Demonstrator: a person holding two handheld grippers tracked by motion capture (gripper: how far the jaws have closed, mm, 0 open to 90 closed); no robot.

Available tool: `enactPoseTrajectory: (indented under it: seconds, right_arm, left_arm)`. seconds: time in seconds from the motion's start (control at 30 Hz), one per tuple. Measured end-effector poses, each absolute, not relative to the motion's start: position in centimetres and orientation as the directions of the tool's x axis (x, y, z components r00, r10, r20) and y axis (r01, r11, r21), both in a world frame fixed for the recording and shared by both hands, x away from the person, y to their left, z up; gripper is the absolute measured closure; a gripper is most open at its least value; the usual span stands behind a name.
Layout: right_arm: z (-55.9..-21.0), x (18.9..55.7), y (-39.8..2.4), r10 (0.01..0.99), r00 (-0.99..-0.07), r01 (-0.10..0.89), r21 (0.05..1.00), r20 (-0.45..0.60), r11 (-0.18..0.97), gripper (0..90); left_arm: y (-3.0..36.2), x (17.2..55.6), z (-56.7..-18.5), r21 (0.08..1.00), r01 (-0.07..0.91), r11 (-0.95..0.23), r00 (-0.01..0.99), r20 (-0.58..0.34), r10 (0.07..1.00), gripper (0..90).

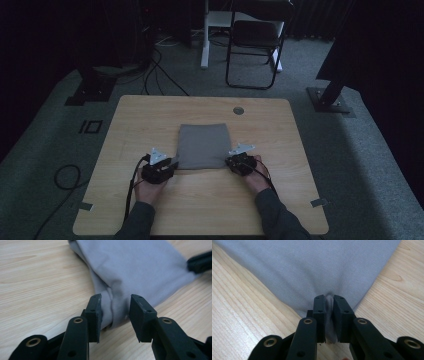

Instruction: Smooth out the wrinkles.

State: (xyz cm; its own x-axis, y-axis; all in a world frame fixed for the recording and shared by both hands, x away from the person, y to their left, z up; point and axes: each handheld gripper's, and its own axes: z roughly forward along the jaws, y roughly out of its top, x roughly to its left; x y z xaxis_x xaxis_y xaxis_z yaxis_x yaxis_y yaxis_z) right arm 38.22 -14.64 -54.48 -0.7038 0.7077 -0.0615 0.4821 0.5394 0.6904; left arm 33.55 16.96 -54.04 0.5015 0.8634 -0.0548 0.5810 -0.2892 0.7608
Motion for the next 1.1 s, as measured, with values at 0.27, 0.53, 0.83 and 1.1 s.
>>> enactPoseTrajectory:
  seconds: [0.27,0.53,0.83,1.1]
  right_arm:
    - [-54.7,38.3,-15.3,0.714,-0.700,0.500,0.701,-0.018,0.508,73.2]
    - [-54.7,38.1,-15.5,0.734,-0.679,0.510,0.705,-0.023,0.494,63.8]
    - [-54.5,35.7,-16.7,0.741,-0.671,0.495,0.741,-0.005,0.454,54.4]
    - [-53.4,34.6,-20.1,0.790,-0.614,0.511,0.768,0.012,0.385,50.1]
  left_arm:
    - [17.9,33.2,-55.0,0.730,0.648,-0.216,0.458,-0.147,0.877,84.3]
    - [18.1,33.1,-55.4,0.736,0.642,-0.213,0.449,-0.136,0.883,71.6]
    - [19.6,32.2,-54.5,0.774,0.614,-0.156,0.442,-0.173,0.880,62.3]
    - [22.2,32.6,-54.8,0.762,0.639,-0.105,0.349,-0.165,0.923,60.9]
